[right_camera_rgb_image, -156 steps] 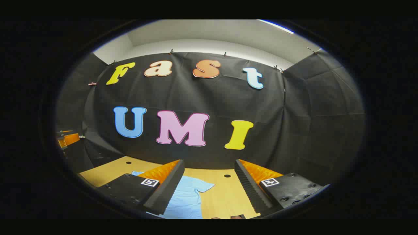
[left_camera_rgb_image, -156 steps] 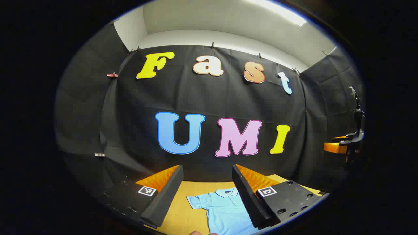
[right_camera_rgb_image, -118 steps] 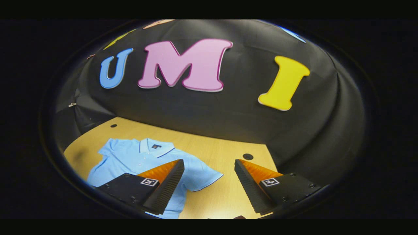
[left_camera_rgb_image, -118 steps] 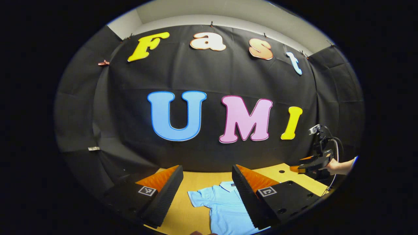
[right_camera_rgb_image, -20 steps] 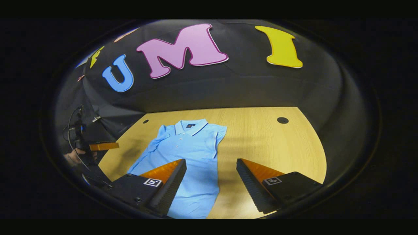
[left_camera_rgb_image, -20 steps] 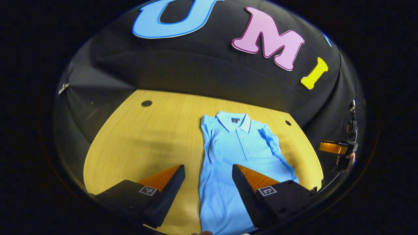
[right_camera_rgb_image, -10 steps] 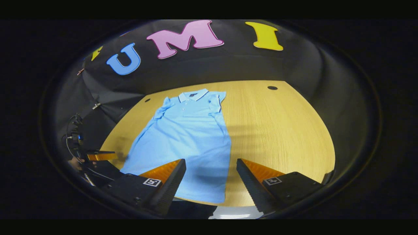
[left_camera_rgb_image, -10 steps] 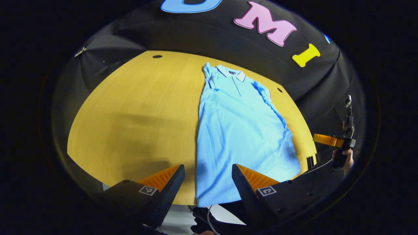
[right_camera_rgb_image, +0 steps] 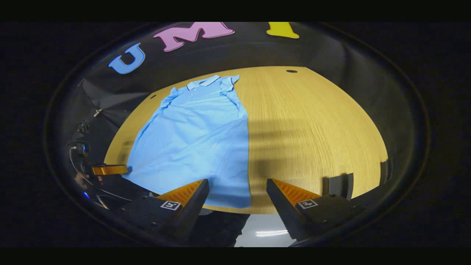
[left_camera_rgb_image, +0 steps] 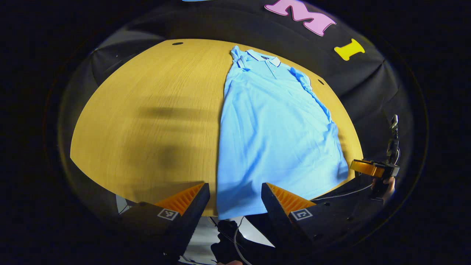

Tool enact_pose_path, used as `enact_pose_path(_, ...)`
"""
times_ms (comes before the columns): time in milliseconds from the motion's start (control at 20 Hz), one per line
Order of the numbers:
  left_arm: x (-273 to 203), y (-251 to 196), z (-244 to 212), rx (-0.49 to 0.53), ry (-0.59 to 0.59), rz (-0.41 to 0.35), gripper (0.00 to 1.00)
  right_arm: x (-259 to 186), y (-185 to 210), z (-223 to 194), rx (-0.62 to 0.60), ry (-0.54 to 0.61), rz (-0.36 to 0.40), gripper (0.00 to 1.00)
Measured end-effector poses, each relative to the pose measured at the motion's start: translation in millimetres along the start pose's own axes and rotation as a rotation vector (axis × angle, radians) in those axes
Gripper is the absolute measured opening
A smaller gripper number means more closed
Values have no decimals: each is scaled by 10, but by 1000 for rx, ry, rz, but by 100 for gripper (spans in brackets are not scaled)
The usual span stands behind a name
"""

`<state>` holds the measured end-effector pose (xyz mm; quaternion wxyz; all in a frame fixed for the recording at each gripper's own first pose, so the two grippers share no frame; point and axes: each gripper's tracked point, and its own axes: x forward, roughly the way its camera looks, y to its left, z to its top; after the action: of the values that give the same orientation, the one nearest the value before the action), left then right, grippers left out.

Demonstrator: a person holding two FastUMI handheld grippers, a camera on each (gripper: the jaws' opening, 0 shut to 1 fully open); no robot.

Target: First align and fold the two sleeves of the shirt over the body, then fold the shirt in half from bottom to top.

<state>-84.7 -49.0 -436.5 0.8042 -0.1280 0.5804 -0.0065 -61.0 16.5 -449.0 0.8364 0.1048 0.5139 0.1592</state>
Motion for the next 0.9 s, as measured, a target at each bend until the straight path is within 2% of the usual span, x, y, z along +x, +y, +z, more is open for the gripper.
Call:
enact_pose_path(100,-30,32,-55,23,13,16,96,69,65,-54,21,25,16,98)
enact_pose_path(150,-13,28,-74,41,23,27,95,97,108,-48,28,37,24,92)
enact_pose_path(200,1,20,-75,60,27,38,95,100,153,-3,30,29,30,98)
enact_pose_path(300,29,24,-89,89,41,61,95,157,274,7,40,55,55,98)
enact_pose_path(350,64,-10,-69,110,38,66,95,164,323,-24,35,87,62,90)
enact_pose_path(400,75,-29,-57,131,39,72,96,202,319,-3,20,90,50,96)
enact_pose_path(450,101,-45,-76,160,42,75,96,228,318,-8,6,106,41,86)
enact_pose_path(500,87,-37,-91,200,46,81,96,257,340,-5,-1,113,35,88)
enact_pose_path(550,123,-62,-91,243,52,91,96,270,375,10,0,124,47,67)
enact_pose_path(600,152,-70,-77,286,54,99,96,289,405,-20,-1,137,55,71)
enact_pose_path(650,168,-70,-78,329,51,115,96,299,430,-19,-5,141,70,60)
enact_pose_path(700,208,-81,-51,360,44,117,92,322,449,-33,2,148,79,43)
enact_pose_path(750,240,-149,-16,367,30,96,83,346,514,-26,47,150,112,19)
enact_pose_path(800,257,-189,20,350,25,79,61,332,570,-66,98,166,151,13)
enact_pose_path(850,281,-213,23,298,20,54,48,325,614,-80,149,169,181,13)
enact_pose_path(900,292,-259,55,237,29,21,22,336,614,-57,189,160,198,16)
